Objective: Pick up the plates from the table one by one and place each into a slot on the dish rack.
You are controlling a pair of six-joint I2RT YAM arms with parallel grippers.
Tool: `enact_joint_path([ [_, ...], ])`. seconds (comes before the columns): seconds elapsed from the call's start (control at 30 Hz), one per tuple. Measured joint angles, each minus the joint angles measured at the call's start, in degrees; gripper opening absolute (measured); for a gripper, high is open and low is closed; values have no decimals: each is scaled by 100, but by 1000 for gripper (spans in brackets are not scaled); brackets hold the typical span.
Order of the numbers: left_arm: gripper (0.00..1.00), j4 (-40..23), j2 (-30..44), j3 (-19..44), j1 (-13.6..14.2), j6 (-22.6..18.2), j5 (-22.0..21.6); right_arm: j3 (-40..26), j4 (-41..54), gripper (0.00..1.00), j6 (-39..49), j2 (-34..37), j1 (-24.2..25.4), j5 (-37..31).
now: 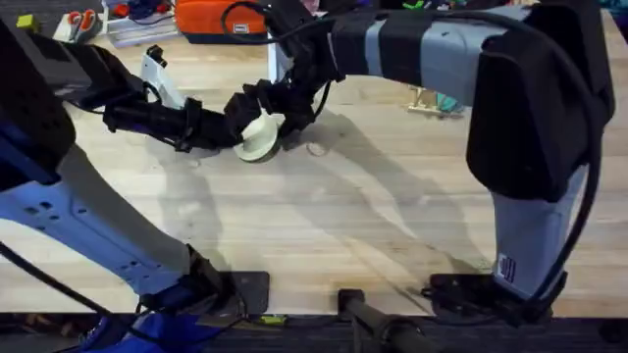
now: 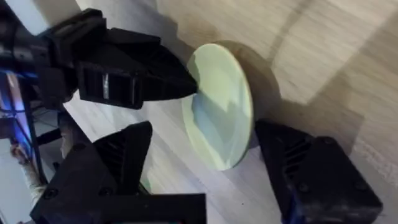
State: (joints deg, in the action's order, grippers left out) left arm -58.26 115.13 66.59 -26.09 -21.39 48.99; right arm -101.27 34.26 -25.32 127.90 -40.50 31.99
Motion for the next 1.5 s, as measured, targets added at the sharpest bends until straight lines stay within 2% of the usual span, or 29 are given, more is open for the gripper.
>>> enact_joint_path([
  [0.77, 41, 0, 0, 0, 0, 0, 0, 0, -264, 991, 0, 0, 1, 2],
  [0.8, 41, 0, 0, 0, 0, 0, 0, 0, -264, 970, -3, 0, 1, 1],
  [0.83, 40, 0, 1, 0, 0, 0, 0, 0, -264, 946, -4, 0, 2, 2],
  [0.93, 41, 0, 0, 0, 0, 0, 0, 0, -267, 788, -19, 0, 1, 1],
  [1.0, 41, 0, 0, 0, 0, 0, -9, 0, -256, 564, -22, 0, 6, -22],
  [1.03, 41, 0, 0, 0, -7, 0, -7, 0, -242, 481, -31, 0, 14, -60],
  [1.1, 41, -9, 0, 7, -13, 13, -2, 2, -219, 239, -35, 23, 59, -137],
  [1.17, 40, -15, 0, 15, -20, 17, -3, 0, -225, 63, -51, 51, 117, -119],
  [1.5, 40, -46, -12, 22, -42, -7, 8, -15, -247, 27, -63, 54, 141, 64],
])
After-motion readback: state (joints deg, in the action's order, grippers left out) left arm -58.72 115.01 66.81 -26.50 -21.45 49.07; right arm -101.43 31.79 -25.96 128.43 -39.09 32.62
